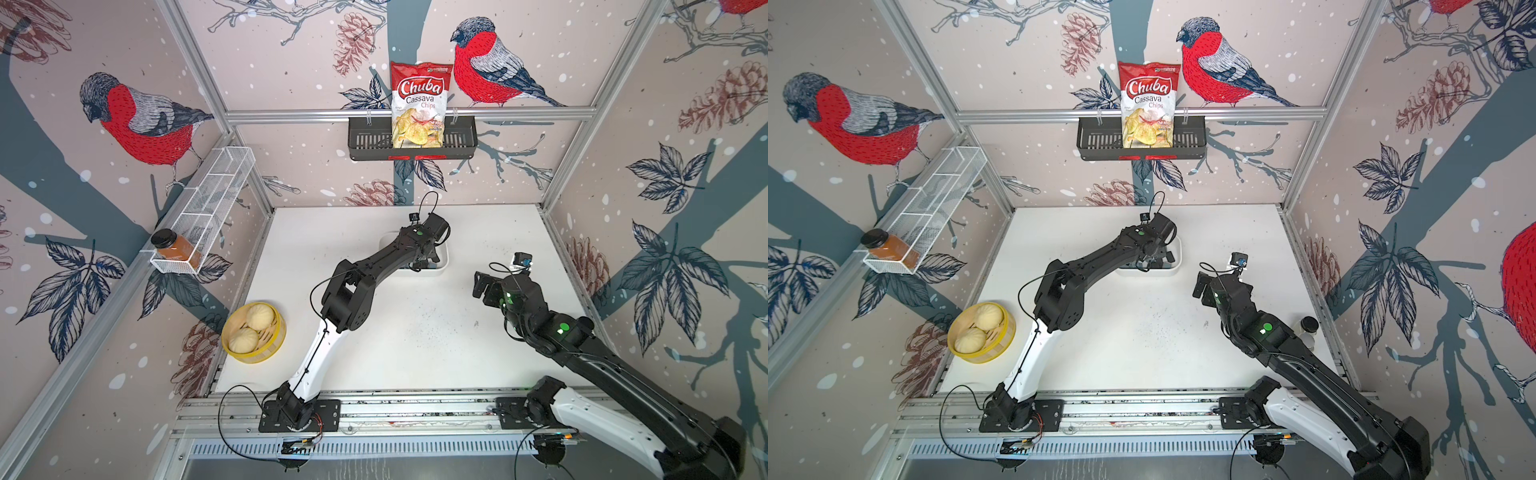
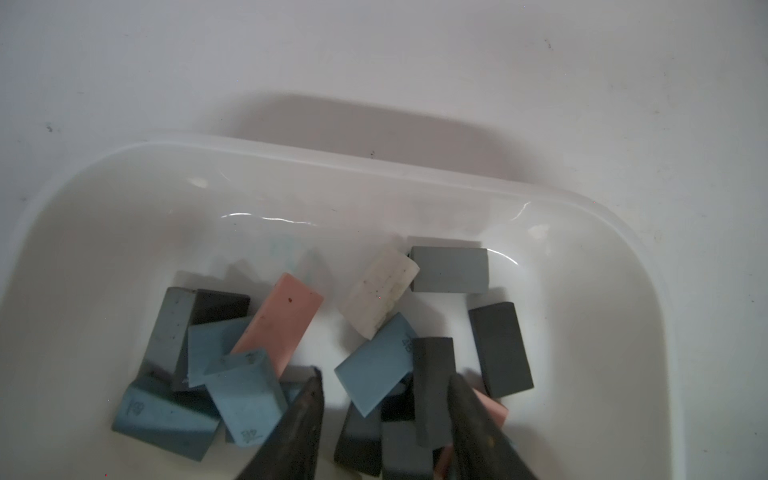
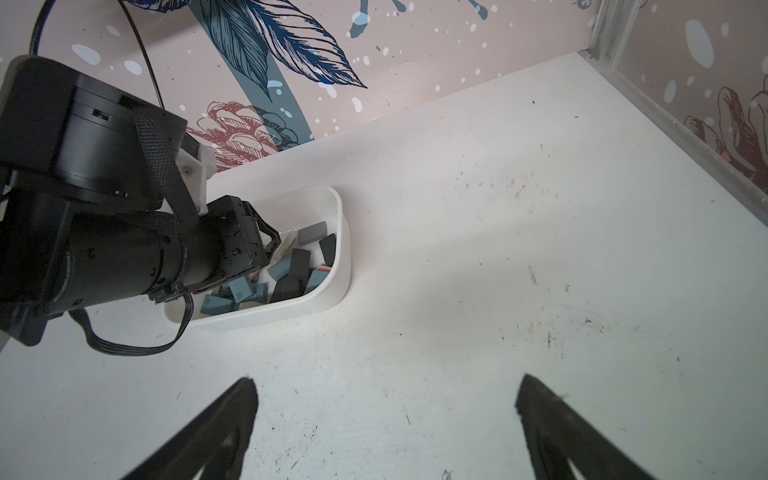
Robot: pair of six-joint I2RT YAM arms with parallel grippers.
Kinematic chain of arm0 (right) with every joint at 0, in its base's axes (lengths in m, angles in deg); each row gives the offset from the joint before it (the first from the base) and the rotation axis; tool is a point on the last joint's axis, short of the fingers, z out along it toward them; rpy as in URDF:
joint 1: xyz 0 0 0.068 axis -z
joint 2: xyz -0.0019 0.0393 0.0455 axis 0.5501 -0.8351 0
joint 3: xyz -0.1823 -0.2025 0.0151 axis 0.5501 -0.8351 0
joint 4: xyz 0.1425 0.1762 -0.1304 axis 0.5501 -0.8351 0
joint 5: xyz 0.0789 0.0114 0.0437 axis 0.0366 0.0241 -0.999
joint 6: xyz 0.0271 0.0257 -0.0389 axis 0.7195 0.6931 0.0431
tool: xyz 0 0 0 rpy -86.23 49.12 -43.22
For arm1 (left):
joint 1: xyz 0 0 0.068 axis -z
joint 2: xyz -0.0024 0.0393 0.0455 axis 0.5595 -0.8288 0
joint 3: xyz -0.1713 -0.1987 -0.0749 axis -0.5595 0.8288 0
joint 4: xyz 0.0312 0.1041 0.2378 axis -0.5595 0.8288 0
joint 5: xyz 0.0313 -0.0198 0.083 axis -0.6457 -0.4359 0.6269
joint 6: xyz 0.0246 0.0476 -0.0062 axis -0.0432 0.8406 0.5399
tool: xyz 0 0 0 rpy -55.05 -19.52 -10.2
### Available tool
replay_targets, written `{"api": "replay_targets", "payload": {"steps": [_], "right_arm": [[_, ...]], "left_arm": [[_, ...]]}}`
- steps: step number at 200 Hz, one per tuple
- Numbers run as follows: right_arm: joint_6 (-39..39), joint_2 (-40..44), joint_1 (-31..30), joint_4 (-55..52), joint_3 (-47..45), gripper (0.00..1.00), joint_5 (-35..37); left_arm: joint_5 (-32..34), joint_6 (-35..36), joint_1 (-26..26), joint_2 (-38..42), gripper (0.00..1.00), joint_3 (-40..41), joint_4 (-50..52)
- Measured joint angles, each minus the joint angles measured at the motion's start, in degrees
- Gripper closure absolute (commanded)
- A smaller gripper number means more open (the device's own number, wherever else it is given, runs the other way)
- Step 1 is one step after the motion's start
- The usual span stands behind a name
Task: Put the eraser in the storage box
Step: Place the eraser in the storage box, then reset both arms
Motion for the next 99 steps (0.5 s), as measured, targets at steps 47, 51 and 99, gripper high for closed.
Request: {"api": "replay_targets", "payload": {"steps": [47, 51, 99], "right_arm": [[0.0, 0.0, 0.1, 0.2, 0.4, 0.01, 0.7], [0.0, 0.1, 0.1, 0.2, 0.4, 0.01, 0.9], [-0.5, 2.9, 1.6, 4.7, -2.1, 0.0, 5.6]], "left_arm": [[-1.0, 1.9, 0.0, 3.0, 0.03, 0.5, -0.1], [-1.1, 2.0, 0.0, 3.8, 0.03, 0.7, -0.2], [0.2, 7.9, 1.0, 19.6, 0.03, 15.4, -7.3]]}}
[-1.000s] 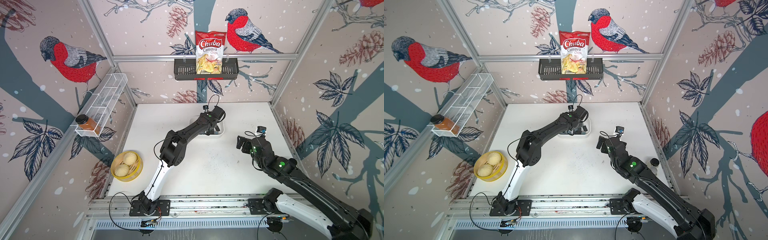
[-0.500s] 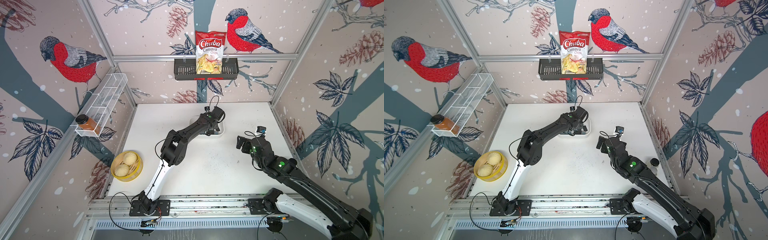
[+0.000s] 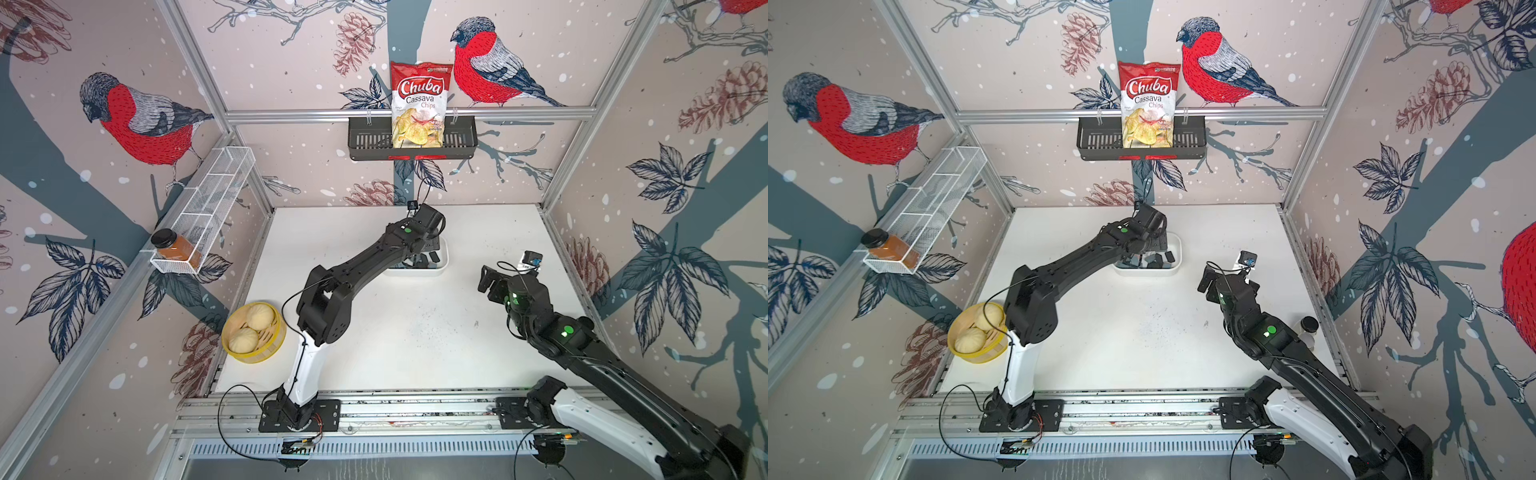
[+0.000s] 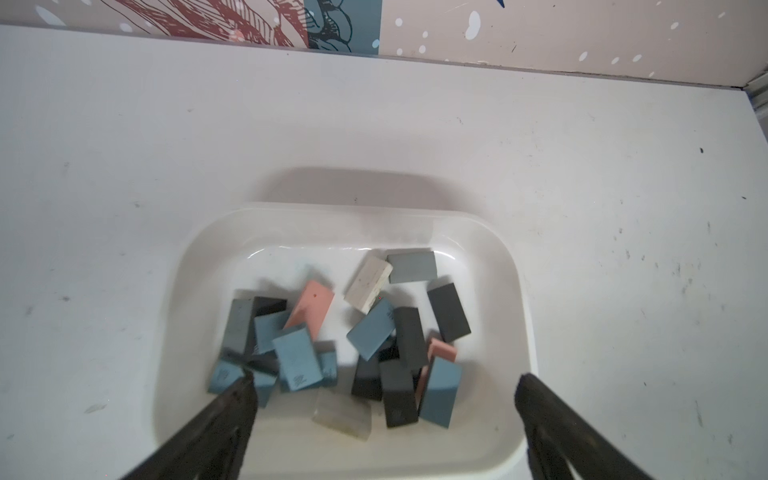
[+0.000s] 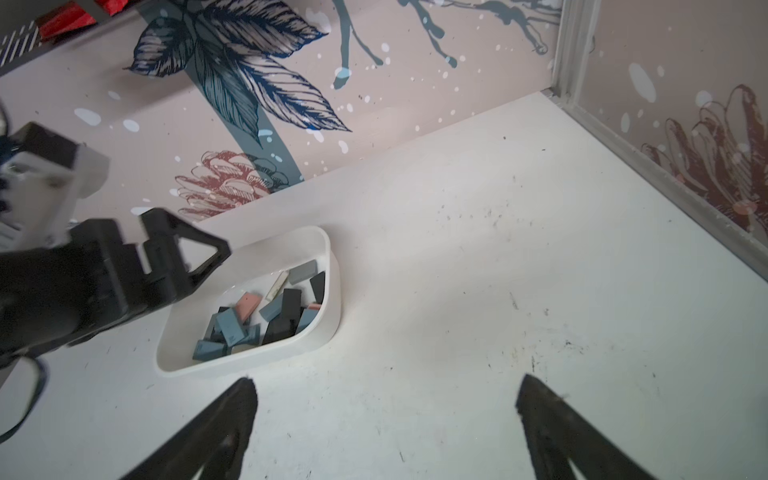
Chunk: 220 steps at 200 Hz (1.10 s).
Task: Put the eraser in the storage box
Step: Reset both arms
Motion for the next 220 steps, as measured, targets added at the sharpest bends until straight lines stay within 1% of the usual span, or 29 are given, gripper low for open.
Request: {"api": "replay_targets", "payload": {"steps": [11, 31, 45, 56, 72, 87, 103, 113, 136, 157, 189, 206, 220], "right_arm": [[-0.5, 1.0, 0.5, 2.1, -1.8, 0.0, 1.9], [-3.8, 3.0, 1.1, 8.4, -5.9, 0.0, 5.8], [-8.2, 4.2, 1.2, 15.0, -9.7, 0.0, 8.7], [-11.5, 4.5, 1.5, 19.8, -12.3, 0.0, 10.6], [-16.0, 2.8, 2.9, 26.6, -14.9, 0.0, 12.9], [-19.7, -0.5, 5.5, 32.7, -16.2, 0.0, 13.6], [-22.5, -3.5, 8.7, 36.6, -17.0, 0.0, 13.2], [-24.2, -5.1, 10.2, 41.4, -18.3, 0.0, 12.4], [-28.5, -10.5, 13.4, 53.7, -23.6, 0.0, 9.9], [-31.1, -15.9, 16.9, 61.8, -26.3, 0.0, 9.9], [-31.4, -21.0, 21.6, 73.6, -29.7, 0.0, 9.6], [-31.8, -24.7, 22.3, 79.3, -31.3, 0.0, 8.4], [-32.9, -28.5, 22.8, 84.4, -32.4, 0.0, 6.6]], "left_arm": [[1.5, 1.3, 0.5, 5.4, 0.02, 5.3, -2.7], [4.3, 3.1, 1.0, 16.1, 0.02, 16.5, -8.9], [7.1, 4.2, 0.9, 24.6, 0.03, 26.6, -14.7], [9.4, 6.0, 0.9, 31.3, 0.03, 35.6, -21.2], [13.0, 9.2, 0.9, 40.1, 0.03, 47.2, -28.8], [16.6, 12.4, 0.6, 45.8, 0.03, 54.4, -34.5], [19.6, 15.1, -0.5, 49.7, 0.02, 58.8, -38.2], [21.2, 16.2, -1.7, 52.3, 0.02, 61.7, -40.0], [22.5, 18.1, -5.4, 58.5, 0.03, 70.0, -44.9], [24.1, 20.9, -7.7, 62.5, 0.03, 78.3, -50.1], [25.6, 27.8, -10.2, 64.4, 0.03, 88.9, -63.6], [25.1, 29.2, -13.2, 63.8, 0.03, 90.8, -68.1], [23.5, 30.1, -16.3, 62.6, 0.03, 91.6, -71.6]]}}
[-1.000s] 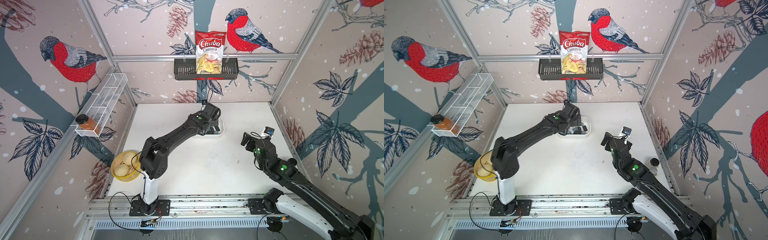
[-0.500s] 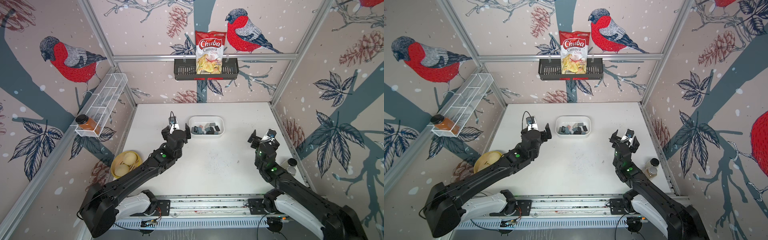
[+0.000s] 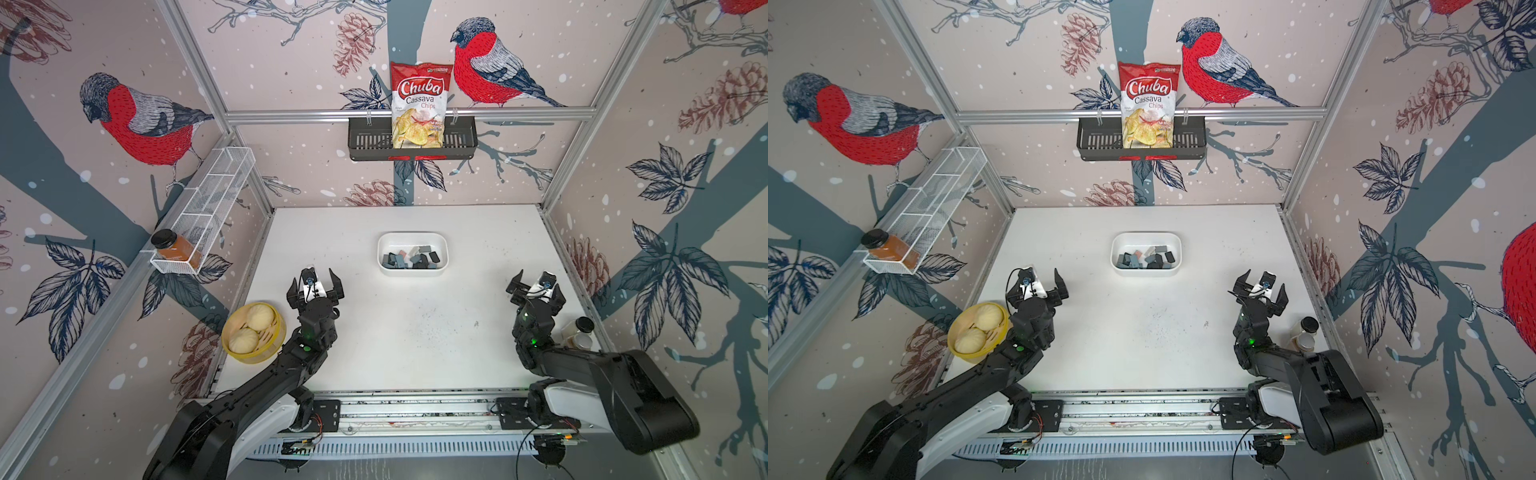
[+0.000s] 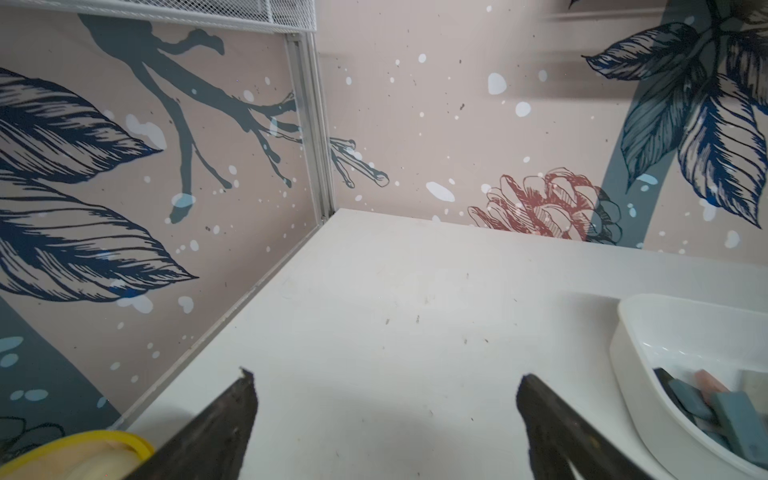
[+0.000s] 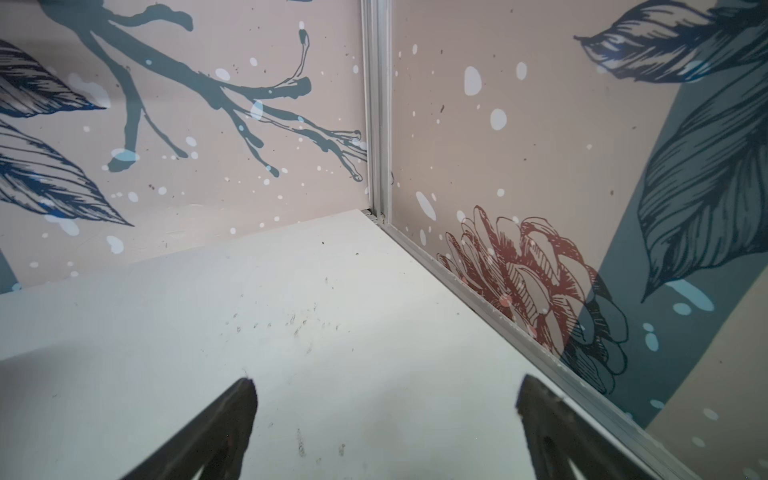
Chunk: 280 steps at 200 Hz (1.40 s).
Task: Put the eraser in the storage box
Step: Reset both arms
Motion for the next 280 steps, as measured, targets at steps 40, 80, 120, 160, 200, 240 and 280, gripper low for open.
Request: {"api": "replay_targets", "payload": {"steps": [40, 80, 120, 160, 200, 240, 280], "right_arm": [[-2.9, -15.6, 1.2, 13.9, -3.8, 0.0, -2.2], [-1.2, -14.8, 8.2, 18.1, -0.1, 0.0, -13.0], [0.5, -14.5, 10.4, 12.1, 4.4, 0.0, -20.7], [1.5, -15.2, 10.3, 11.0, 4.2, 0.0, -22.3], [1.7, -15.2, 10.2, 10.9, 4.2, 0.0, -22.1], [1.9, -15.2, 10.3, 10.7, 4.3, 0.0, -22.1], [1.9, -15.2, 10.3, 10.3, 4.4, 0.0, -22.1]], "left_arm": [[-4.7, 1.6, -6.4, -6.1, 0.03, 2.0, -9.0], [-8.8, 4.1, -10.5, -12.7, 0.03, 4.0, -16.8], [-13.5, 5.9, -14.1, -18.7, 0.03, 4.5, -23.8], [-16.9, 6.0, -16.2, -28.0, 0.03, 4.4, -30.8], [-19.8, 6.0, -18.3, -34.9, 0.02, 4.2, -38.6], [-20.4, 5.8, -18.6, -36.3, 0.01, 2.4, -40.1], [-19.7, 5.6, -18.6, -36.7, 0.01, 2.4, -40.2]]}}
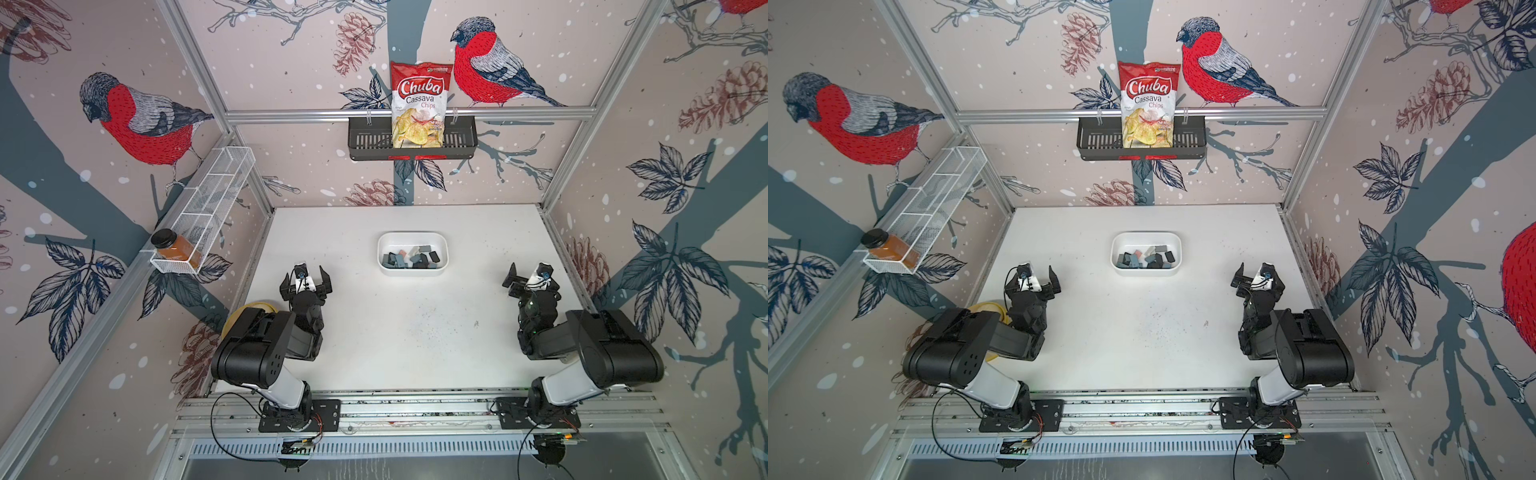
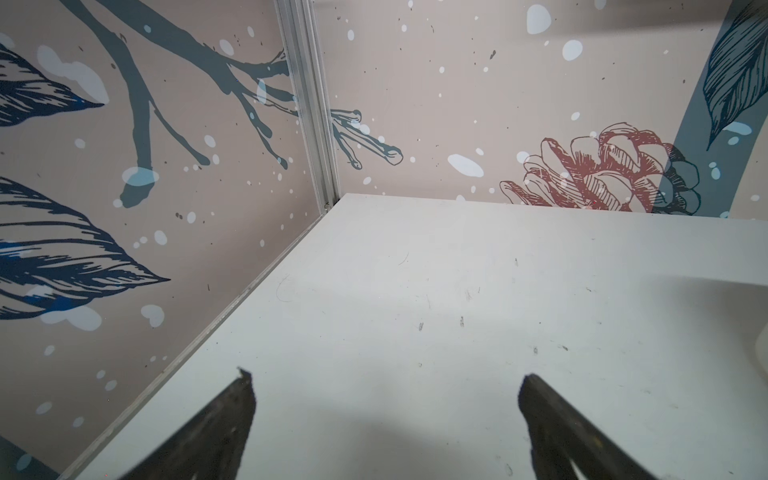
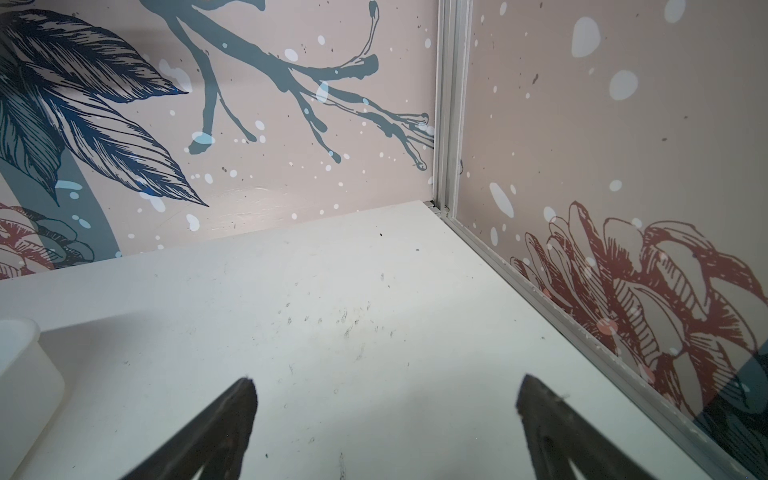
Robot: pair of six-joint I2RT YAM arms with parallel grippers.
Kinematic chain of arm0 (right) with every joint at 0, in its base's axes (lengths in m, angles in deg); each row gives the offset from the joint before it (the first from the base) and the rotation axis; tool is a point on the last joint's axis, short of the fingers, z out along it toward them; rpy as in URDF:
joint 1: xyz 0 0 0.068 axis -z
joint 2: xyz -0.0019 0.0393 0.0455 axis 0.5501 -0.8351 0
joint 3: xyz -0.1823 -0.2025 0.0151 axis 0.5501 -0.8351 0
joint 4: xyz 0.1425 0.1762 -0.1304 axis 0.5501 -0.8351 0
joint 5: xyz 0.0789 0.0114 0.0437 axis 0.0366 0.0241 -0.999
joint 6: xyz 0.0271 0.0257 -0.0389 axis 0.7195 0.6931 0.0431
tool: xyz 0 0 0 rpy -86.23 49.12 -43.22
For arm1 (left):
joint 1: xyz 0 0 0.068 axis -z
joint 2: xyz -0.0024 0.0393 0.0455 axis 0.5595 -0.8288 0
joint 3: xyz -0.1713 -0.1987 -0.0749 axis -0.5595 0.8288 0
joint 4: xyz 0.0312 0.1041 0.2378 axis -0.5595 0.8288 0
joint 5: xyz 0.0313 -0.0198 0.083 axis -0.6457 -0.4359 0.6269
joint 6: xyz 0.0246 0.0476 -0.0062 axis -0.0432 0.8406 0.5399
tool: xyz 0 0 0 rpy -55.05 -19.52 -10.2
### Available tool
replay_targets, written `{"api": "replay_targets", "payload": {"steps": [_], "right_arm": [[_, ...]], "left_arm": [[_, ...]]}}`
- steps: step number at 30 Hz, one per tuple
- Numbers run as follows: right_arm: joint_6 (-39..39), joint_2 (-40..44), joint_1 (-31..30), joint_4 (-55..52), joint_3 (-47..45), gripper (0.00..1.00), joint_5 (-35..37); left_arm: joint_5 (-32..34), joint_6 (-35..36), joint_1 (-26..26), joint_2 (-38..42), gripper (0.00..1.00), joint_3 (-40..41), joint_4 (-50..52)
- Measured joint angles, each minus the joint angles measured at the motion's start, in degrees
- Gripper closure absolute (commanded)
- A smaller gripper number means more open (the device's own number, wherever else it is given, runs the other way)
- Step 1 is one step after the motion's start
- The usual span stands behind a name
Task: Put the eraser in the storage box
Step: Reset both arms
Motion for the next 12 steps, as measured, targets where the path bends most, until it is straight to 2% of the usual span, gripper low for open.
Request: {"api": "replay_targets", "payload": {"steps": [12], "right_arm": [[0.5, 0.0, 1.2, -1.9, 1.2, 0.0, -1.0]], "left_arm": [[0.3, 0.0, 0.0, 0.0, 0.01, 0.0, 0.0]]}}
